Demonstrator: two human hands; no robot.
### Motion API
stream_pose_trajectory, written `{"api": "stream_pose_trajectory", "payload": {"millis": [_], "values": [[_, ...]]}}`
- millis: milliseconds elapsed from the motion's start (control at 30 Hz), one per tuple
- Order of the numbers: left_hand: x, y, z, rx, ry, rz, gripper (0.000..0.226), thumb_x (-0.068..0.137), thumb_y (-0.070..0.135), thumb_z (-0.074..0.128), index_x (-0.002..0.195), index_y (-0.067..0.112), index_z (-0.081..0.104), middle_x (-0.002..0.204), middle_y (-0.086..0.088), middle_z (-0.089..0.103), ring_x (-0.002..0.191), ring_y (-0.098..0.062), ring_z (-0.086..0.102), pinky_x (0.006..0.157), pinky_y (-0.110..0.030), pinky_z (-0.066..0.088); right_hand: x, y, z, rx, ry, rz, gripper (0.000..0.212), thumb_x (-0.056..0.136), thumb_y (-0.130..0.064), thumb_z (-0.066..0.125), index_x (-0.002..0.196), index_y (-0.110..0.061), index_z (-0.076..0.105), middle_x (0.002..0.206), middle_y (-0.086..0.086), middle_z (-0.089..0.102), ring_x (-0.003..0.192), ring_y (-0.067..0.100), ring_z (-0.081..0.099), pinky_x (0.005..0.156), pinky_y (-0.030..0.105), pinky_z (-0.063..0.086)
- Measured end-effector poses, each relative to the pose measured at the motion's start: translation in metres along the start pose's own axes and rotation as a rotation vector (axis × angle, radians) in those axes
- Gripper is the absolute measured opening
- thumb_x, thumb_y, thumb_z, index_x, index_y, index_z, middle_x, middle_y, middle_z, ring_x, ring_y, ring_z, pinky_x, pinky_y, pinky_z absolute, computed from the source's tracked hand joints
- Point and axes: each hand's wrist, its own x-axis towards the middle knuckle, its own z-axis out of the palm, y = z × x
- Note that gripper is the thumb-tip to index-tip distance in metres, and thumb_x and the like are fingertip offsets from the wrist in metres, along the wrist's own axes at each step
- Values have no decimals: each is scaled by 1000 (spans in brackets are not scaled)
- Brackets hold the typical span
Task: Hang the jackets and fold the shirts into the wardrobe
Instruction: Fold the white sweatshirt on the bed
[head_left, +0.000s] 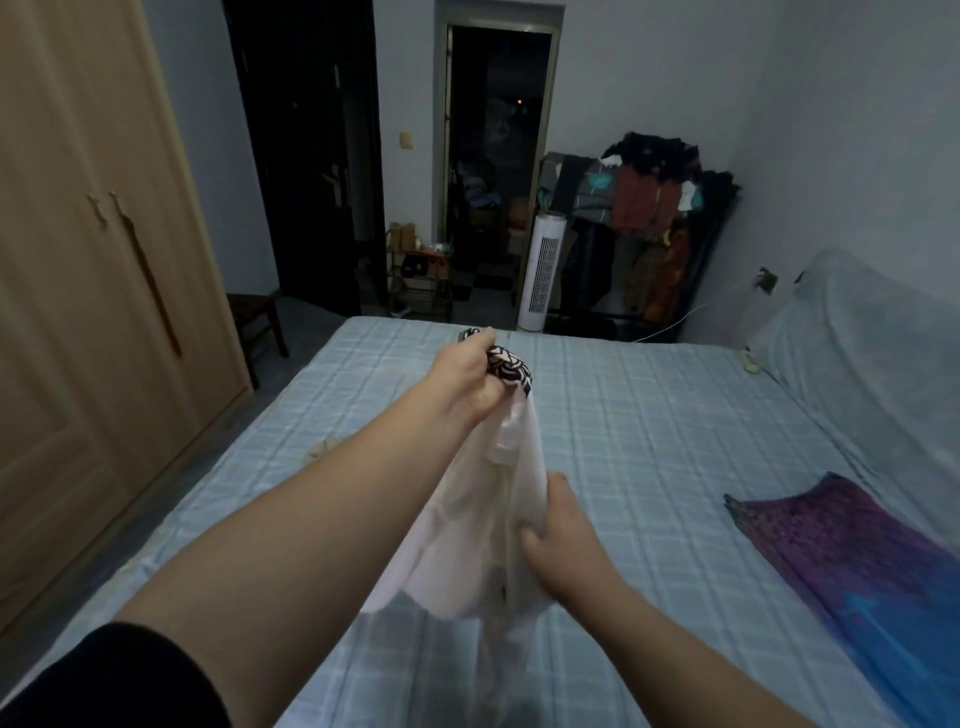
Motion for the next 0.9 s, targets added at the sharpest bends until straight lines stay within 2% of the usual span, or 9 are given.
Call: {"api": "stream_pose_trajectory", "payload": {"millis": [100, 200, 333, 467, 533, 600, 700, 800, 900], "values": [[-1, 2, -13, -13, -29, 32, 6, 98, 5, 54, 94, 1, 52, 72, -8, 50, 58, -15, 55, 52, -25, 54, 20, 9, -9, 52, 182, 105, 14, 87, -2, 51, 83, -15, 54, 79, 0, 61, 82, 29, 60, 63, 31, 37], [1, -2, -41, 210, -141, -10, 6, 96, 1, 51, 97, 1, 57, 83, -13, 60, 73, -19, 62, 66, -27, 57, 34, 3, -29, 312, 201, 113, 15, 95, -10, 53, 94, -13, 67, 90, 4, 72, 90, 21, 68, 78, 35, 54], [-8, -36, -96, 750, -264, -83, 31, 86, -7, 49, 105, 7, 69, 98, -11, 66, 68, -9, 54, 56, -24, 37, 46, -16, -52, 712, 76, 146, 21, 99, -9, 50, 111, -7, 67, 106, 16, 73, 100, 29, 70, 87, 43, 57], [-22, -76, -135, 952, -402, -262, 57, 80, 5, 51, 125, 38, 62, 124, 11, 67, 113, -10, 59, 88, -34, 44, 51, -29, -65, 896, 34, 178, 15, 97, 5, 44, 98, -2, 58, 89, 20, 64, 80, 28, 63, 70, 40, 57], [-28, -90, -143, 1028, -425, -271, 50, 79, 16, 60, 124, 39, 61, 123, 5, 67, 115, -15, 60, 94, -40, 49, 48, -33, -71, 949, 44, 188, 20, 97, 6, 42, 91, -8, 54, 78, 12, 58, 70, 20, 58, 62, 33, 55], [-32, -101, -147, 1159, -443, -195, 46, 80, 21, 64, 123, 35, 56, 116, 2, 68, 103, -13, 65, 83, -35, 55, 45, -31, -79, 1006, 27, 176, 20, 97, 6, 42, 90, -9, 53, 77, 12, 57, 69, 20, 58, 61, 32, 56], [-34, -106, -145, 1462, -423, 69, 25, 86, 32, 58, 111, 32, 61, 105, 5, 70, 96, -14, 67, 85, -40, 57, 43, -26, -96, 971, 62, 202, 13, 100, -1, 44, 102, -5, 56, 91, 18, 60, 77, 24, 61, 65, 36, 56], [-31, -94, -132, 1310, -311, 185, 21, 99, 28, 50, 113, 23, 65, 109, 1, 69, 101, -17, 65, 86, -36, 55, 43, -27, -120, 758, 198, 293, 16, 101, -8, 46, 113, -7, 56, 114, 23, 61, 87, 25, 65, 67, 37, 55], [-31, -72, -115, 1202, -229, 276, 21, 102, 23, 48, 113, 17, 65, 104, 1, 69, 92, -7, 62, 72, -14, 47, 30, -28, -145, 517, 119, 233, 49, 92, -15, 59, 134, -35, 43, 128, 19, 48, 103, 33, 60, 78, 45, 57]]}}
